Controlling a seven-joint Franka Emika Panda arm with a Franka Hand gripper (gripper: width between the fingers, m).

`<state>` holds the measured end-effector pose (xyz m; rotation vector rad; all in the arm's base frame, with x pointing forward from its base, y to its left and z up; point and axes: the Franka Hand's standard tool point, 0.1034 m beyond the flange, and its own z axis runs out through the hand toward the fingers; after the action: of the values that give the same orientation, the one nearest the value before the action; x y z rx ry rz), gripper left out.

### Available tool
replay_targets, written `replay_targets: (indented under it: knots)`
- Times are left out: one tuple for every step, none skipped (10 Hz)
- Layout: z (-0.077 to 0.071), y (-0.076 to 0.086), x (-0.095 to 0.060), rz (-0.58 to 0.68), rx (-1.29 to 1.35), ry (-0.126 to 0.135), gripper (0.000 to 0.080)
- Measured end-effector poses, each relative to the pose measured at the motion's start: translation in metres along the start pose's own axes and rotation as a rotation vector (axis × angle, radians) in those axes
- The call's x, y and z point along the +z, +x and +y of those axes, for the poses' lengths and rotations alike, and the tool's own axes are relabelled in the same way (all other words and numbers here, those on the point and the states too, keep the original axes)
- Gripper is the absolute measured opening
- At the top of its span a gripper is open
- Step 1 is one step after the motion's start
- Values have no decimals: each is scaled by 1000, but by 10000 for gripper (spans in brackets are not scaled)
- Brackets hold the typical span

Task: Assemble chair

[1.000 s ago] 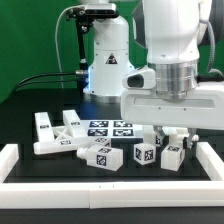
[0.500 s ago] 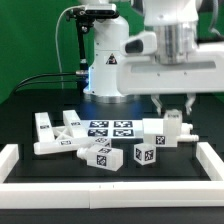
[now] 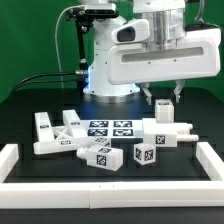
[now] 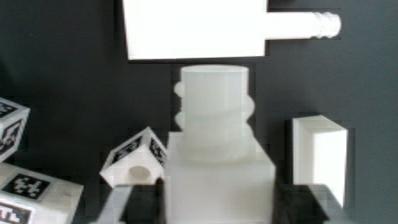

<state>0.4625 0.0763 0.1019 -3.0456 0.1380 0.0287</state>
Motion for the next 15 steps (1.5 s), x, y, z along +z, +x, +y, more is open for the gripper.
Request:
replay_targets:
  knots:
    - [2, -2, 2, -4, -8, -1, 279]
    - [21, -13, 10, 2, -79, 4, 279]
    - [47, -38, 20, -27, -97, -3, 279]
    - [63, -53, 25, -46, -98, -7, 279]
    - [71, -50, 26, -26, -120, -10, 279]
    - [70, -50, 26, -26, -116, -10, 279]
    - [70, -50, 26, -26, -118, -10, 281]
    - [70, -50, 27, -28, -118, -11, 281]
    - [74, -52, 34, -26, -136, -14, 281]
    - [80, -58, 45, -30, -138, -20, 281]
    - [81, -65, 56, -30, -139, -28, 281]
    - [83, -67, 64, -25, -143, -35, 281]
    - [87, -69, 71, -31, -142, -38, 281]
    - [88, -71, 74, -36, -140, -38, 281]
    - [87, -71, 74, -36, -142, -38, 281]
